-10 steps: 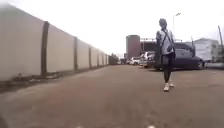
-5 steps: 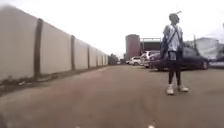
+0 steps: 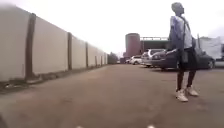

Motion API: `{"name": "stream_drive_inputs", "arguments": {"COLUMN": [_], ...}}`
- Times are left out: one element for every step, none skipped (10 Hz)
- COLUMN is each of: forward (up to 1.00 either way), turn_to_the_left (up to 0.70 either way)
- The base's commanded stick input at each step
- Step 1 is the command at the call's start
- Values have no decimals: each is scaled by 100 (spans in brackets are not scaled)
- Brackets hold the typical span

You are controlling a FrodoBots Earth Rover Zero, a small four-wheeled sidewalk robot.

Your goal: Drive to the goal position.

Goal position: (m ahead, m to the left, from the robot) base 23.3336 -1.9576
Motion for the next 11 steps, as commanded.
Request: {"name": "stream_drive_inputs", "arguments": {"forward": [100,100,100,100,100,100,100,100,100,100,100], "turn_to_the_left": [0,0,0,0,0,0,0,0,0,0,0]}}
